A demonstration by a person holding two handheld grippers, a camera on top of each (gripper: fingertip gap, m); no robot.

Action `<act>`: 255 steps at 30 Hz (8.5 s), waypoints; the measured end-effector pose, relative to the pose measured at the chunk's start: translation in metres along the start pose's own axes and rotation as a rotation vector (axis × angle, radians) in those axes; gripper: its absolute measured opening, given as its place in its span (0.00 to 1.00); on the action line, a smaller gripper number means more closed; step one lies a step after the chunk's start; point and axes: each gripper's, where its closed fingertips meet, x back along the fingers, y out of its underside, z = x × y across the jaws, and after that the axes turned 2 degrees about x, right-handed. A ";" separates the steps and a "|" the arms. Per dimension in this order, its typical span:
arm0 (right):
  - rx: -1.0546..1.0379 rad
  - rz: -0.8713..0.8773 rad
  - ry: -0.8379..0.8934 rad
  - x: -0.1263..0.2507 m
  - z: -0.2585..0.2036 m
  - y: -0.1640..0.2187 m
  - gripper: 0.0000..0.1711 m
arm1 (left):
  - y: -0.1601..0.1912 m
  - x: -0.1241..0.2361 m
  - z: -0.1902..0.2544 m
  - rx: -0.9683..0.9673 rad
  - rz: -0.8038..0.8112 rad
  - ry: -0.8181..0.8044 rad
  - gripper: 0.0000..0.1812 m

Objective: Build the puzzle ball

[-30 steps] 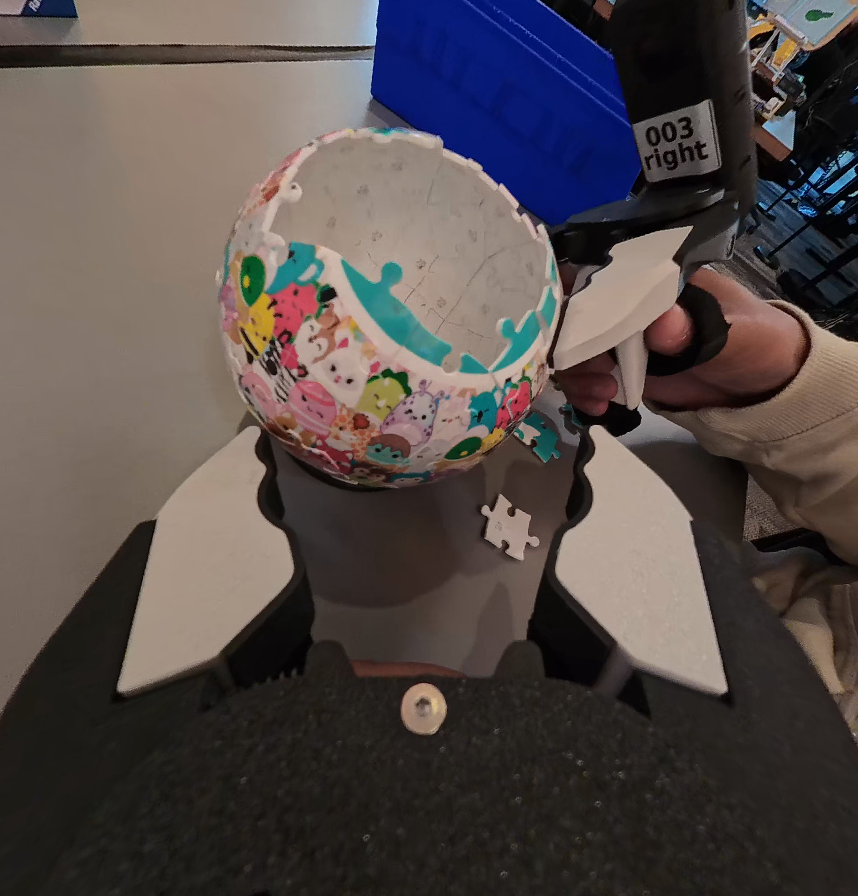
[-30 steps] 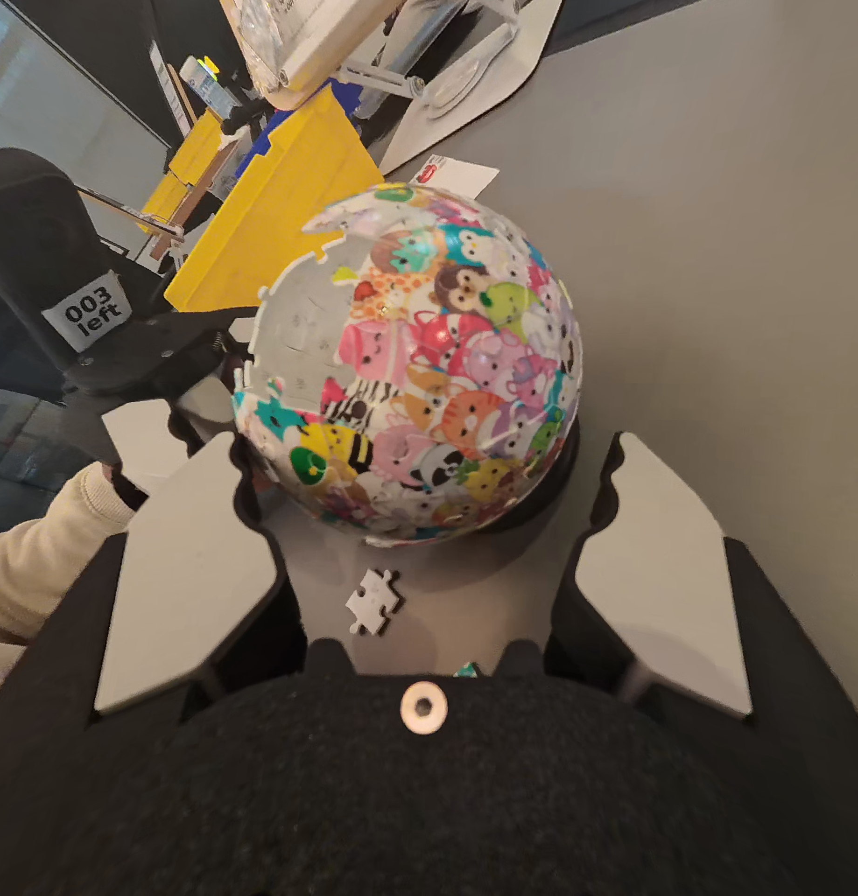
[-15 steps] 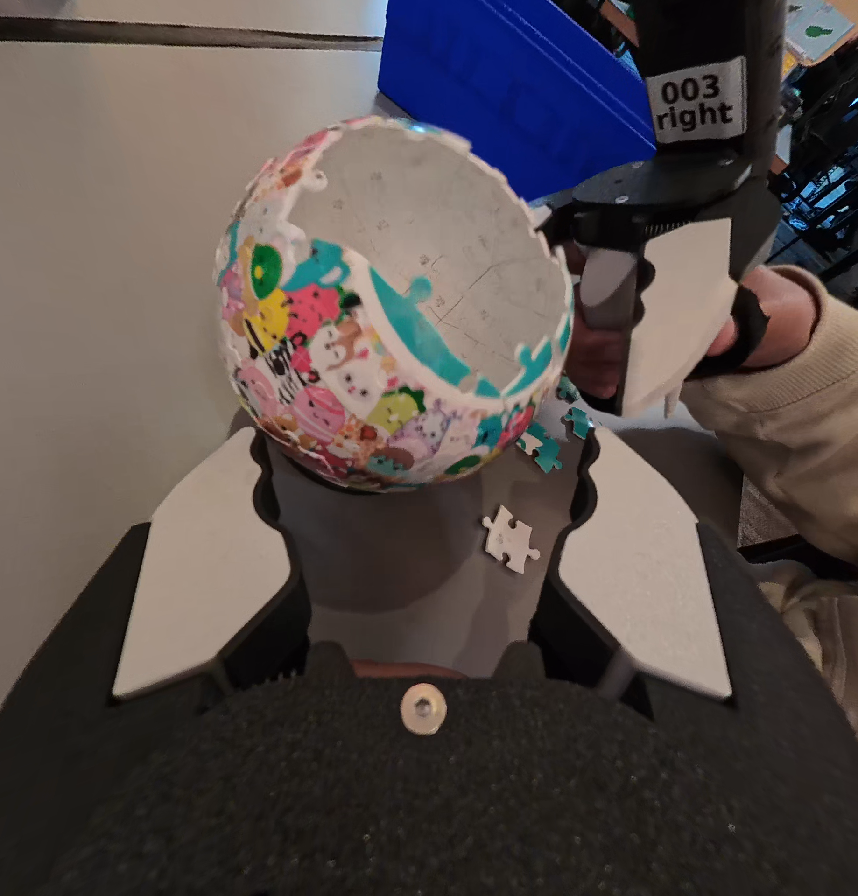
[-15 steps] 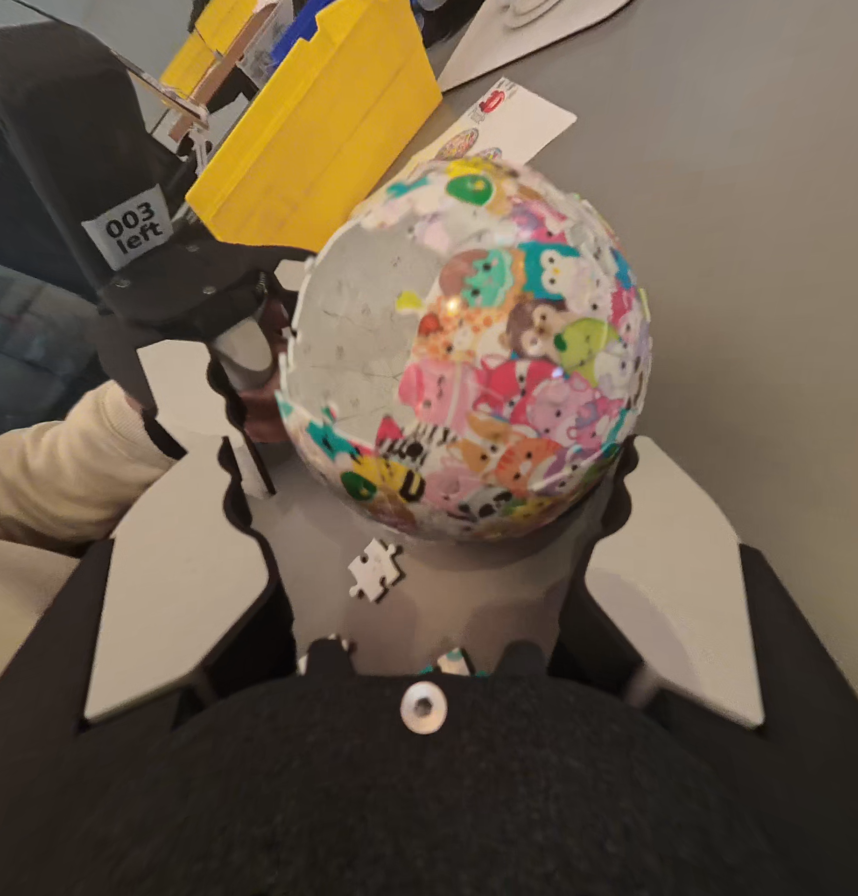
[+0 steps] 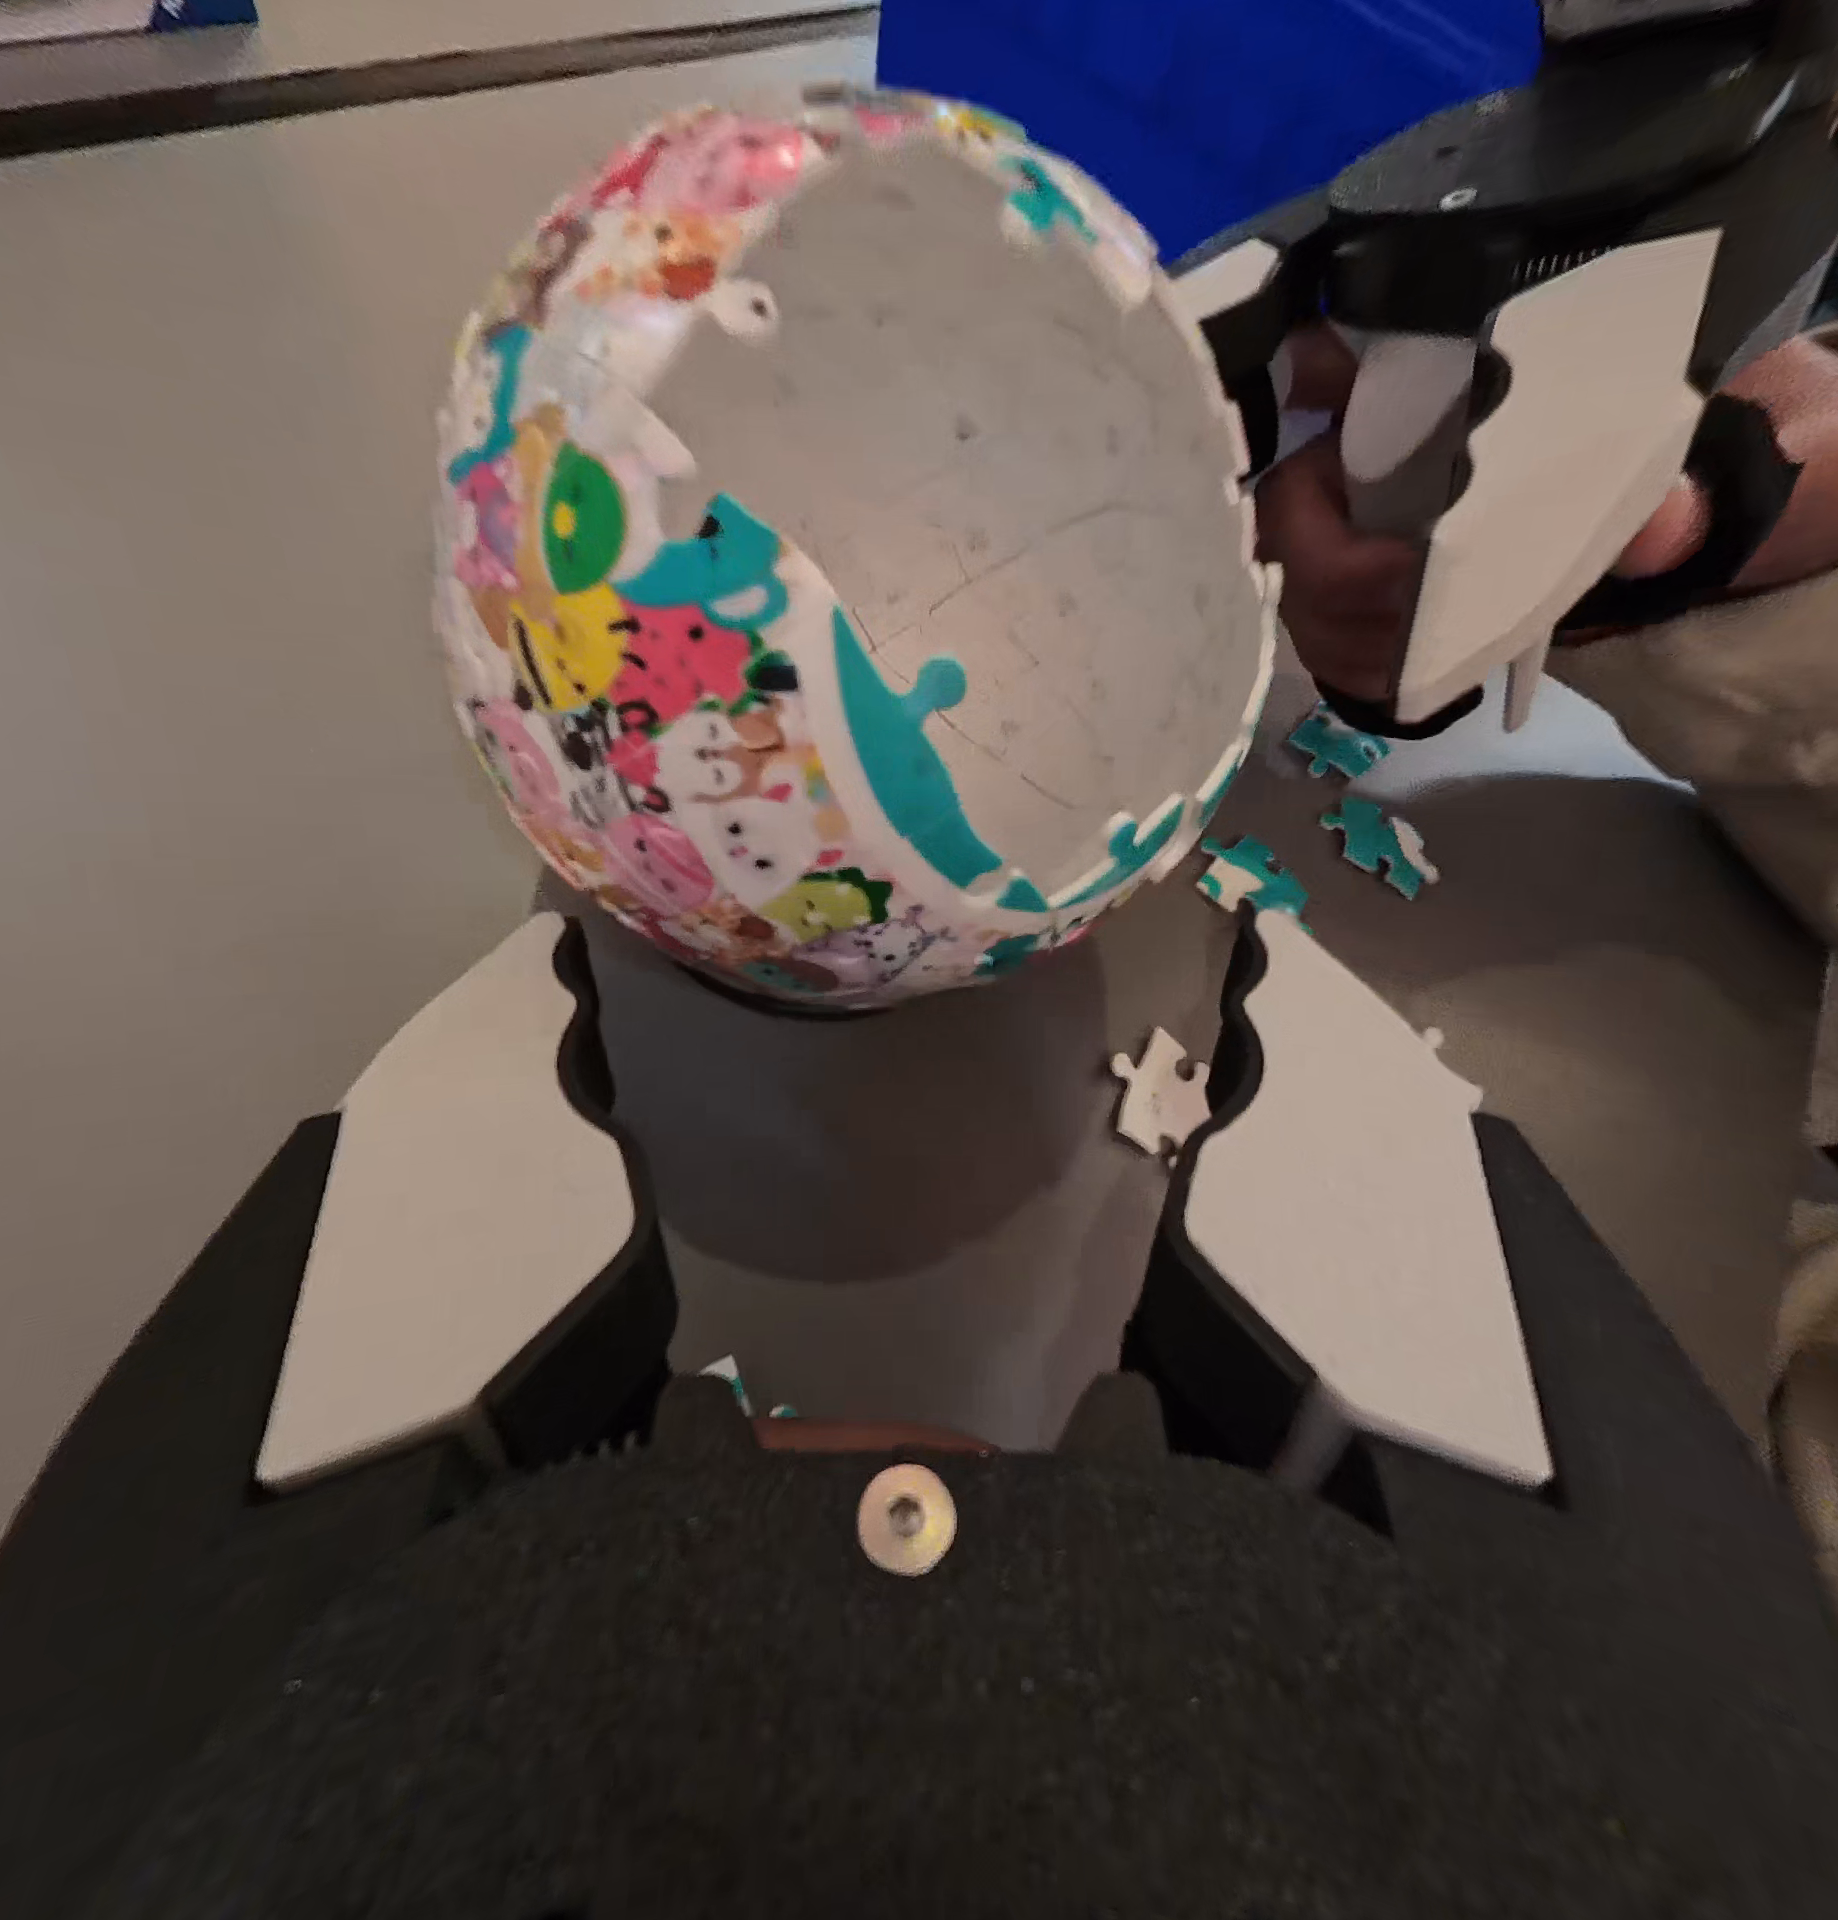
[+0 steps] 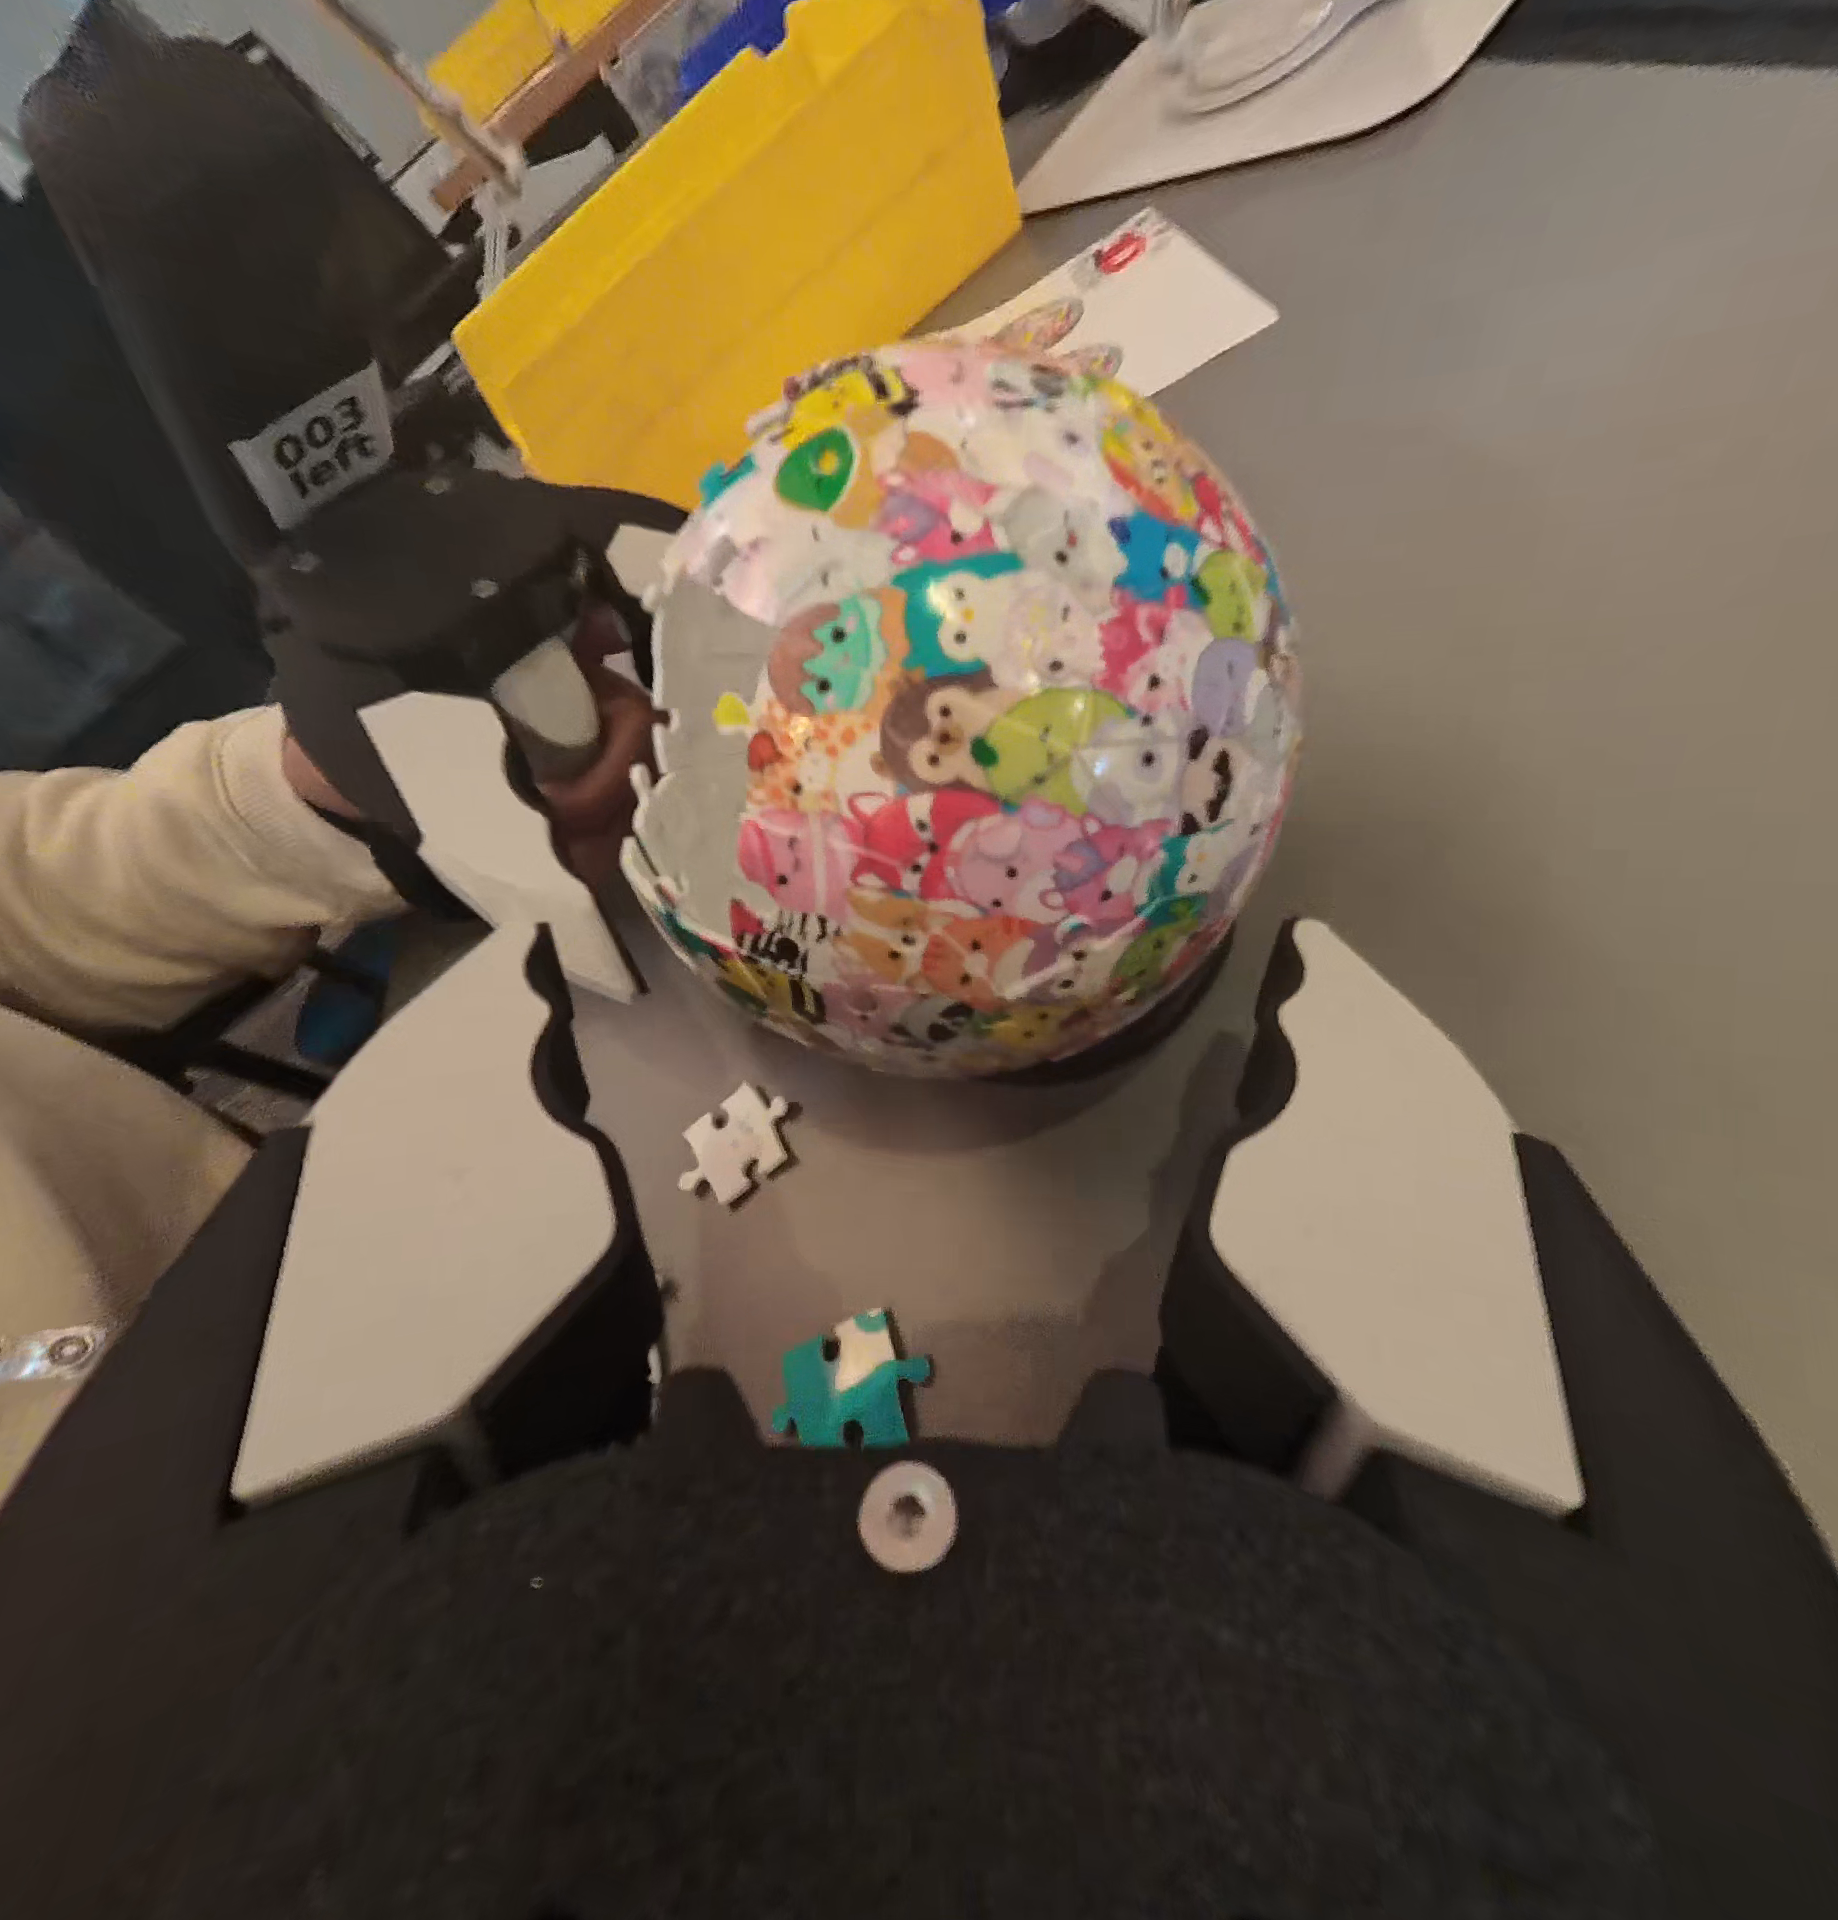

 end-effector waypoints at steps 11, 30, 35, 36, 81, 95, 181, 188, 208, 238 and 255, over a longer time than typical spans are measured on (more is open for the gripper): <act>0.106 0.034 -0.039 -0.009 -0.008 -0.005 0.77 | -0.012 0.002 -0.004 -0.032 0.049 -0.034 0.64; 0.036 0.022 -0.097 -0.009 0.003 -0.019 0.78 | -0.001 -0.003 -0.011 -0.008 -0.001 0.007 0.64; 0.104 0.006 -0.073 -0.019 0.002 -0.026 0.85 | -0.006 -0.009 -0.011 -0.027 -0.009 -0.009 0.68; 0.125 0.017 -0.065 -0.019 0.003 -0.029 0.85 | -0.008 -0.009 -0.012 -0.039 -0.006 -0.018 0.68; 0.699 -0.256 0.486 -0.021 -0.051 0.038 0.52 | 0.004 0.046 -0.022 -0.126 0.044 -0.086 0.52; 0.113 0.088 0.084 0.028 -0.002 -0.033 0.52 | -0.019 0.019 -0.037 -0.234 0.007 0.139 0.58; -0.681 0.372 0.755 -0.060 0.025 0.024 0.00 | -0.042 0.063 -0.011 -0.115 0.294 0.455 0.41; -0.561 0.254 0.817 -0.058 0.028 0.025 0.00 | -0.039 0.063 -0.010 -0.196 0.283 0.410 0.42; -0.494 0.180 0.779 -0.064 0.029 0.026 0.00 | -0.038 0.063 -0.010 -0.153 0.278 0.435 0.42; -0.428 0.141 0.788 -0.072 0.025 0.022 0.00 | -0.035 0.059 -0.010 -0.174 0.262 0.413 0.43; 0.360 -0.175 0.639 0.028 0.001 0.024 0.36 | -0.004 0.008 -0.031 -0.357 -0.024 0.186 0.56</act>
